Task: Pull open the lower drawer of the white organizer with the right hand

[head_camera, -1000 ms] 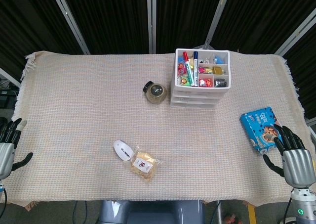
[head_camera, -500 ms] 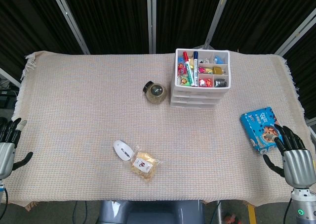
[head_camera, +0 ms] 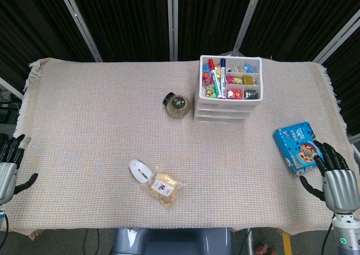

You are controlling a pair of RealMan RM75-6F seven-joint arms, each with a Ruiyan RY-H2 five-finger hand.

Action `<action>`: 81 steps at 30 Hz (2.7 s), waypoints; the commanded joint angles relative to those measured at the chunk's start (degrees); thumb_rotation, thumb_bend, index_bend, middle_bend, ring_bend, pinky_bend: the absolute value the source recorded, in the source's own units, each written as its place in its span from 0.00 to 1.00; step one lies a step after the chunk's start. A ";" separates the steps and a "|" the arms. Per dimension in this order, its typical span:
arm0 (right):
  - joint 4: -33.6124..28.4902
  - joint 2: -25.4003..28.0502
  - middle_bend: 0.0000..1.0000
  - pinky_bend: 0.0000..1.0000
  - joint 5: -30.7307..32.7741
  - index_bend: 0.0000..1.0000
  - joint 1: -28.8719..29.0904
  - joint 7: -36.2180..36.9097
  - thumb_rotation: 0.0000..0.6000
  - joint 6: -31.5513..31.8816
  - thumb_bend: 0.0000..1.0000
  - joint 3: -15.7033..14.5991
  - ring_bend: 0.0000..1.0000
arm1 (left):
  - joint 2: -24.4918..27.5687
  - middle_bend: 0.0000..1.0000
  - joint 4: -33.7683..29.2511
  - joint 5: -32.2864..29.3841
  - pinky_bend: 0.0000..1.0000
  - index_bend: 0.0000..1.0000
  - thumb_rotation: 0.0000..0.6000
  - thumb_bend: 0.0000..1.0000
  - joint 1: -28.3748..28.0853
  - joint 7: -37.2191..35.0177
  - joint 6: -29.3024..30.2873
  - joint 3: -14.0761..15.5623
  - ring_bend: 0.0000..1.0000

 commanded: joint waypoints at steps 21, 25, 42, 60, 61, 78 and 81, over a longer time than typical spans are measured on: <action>-42.25 25.26 0.75 0.68 27.12 0.09 13.24 42.79 1.00 -38.48 0.13 8.93 0.74 | -0.09 0.00 0.11 0.00 0.00 0.00 1.00 0.27 -0.30 0.20 -0.22 -0.13 0.00; -42.53 25.19 0.77 0.68 31.39 0.09 16.79 48.44 1.00 -45.33 0.14 11.26 0.75 | -0.06 0.00 0.13 0.10 0.00 0.00 1.00 0.27 -0.30 0.17 -0.21 -0.07 0.00; -34.61 13.47 0.77 0.68 56.33 0.14 31.23 44.85 1.00 -53.47 0.16 14.45 0.75 | 0.00 0.00 0.21 0.07 0.00 0.00 1.00 0.27 -0.40 -0.13 -0.35 -0.07 0.00; -20.72 5.01 0.76 0.68 71.67 0.15 36.90 41.55 1.00 -59.71 0.16 15.61 0.75 | 0.19 0.00 -0.28 -0.45 0.00 0.00 1.00 0.28 -0.81 0.56 -1.00 -0.29 0.00; -20.01 4.61 0.76 0.68 72.36 0.15 37.05 41.77 1.00 -60.13 0.16 15.91 0.75 | 0.18 0.00 -0.31 -0.48 0.00 0.00 1.00 0.27 -0.83 0.64 -1.03 -0.30 0.00; -13.09 0.09 0.76 0.68 79.47 0.18 39.62 41.38 1.00 -65.97 0.17 18.38 0.75 | 0.38 0.00 -0.96 -1.23 0.00 0.00 1.00 0.27 -1.28 1.44 -1.77 -0.56 0.00; -11.38 -1.32 0.76 0.68 80.99 0.19 40.93 40.95 1.00 -66.73 0.17 18.24 0.75 | 0.48 0.00 -1.15 -1.49 0.00 0.00 1.00 0.27 -1.46 1.55 -2.10 -0.66 0.00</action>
